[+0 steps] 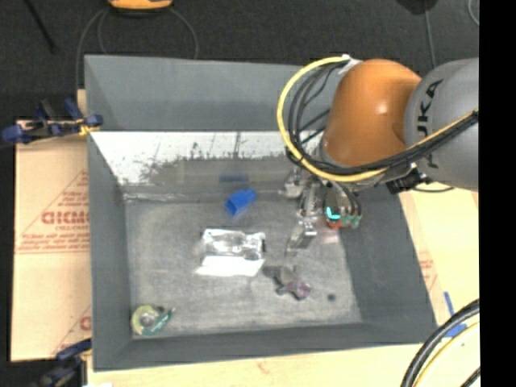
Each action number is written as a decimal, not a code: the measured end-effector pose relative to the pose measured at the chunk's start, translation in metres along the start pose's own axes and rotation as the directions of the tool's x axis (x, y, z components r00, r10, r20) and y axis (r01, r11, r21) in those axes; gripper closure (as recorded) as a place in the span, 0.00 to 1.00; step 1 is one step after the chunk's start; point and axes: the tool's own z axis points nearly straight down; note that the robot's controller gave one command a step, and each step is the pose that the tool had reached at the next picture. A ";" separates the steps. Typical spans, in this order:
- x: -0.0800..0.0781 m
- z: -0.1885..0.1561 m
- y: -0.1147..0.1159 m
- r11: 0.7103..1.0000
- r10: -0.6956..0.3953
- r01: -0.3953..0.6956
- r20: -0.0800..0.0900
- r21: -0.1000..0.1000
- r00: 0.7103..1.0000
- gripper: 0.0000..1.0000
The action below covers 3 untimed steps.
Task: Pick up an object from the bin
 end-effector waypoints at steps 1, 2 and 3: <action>-0.001 0.113 0.031 0.977 -0.215 0.215 0.000 0.003 0.977 0.00; -0.008 0.126 0.031 0.966 -0.260 0.259 0.008 0.006 0.966 0.00; -0.010 0.123 0.031 0.966 -0.258 0.258 0.012 0.006 0.966 1.00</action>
Offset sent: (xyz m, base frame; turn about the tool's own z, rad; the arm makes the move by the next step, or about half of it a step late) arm 0.0019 0.0321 -0.1106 -0.2183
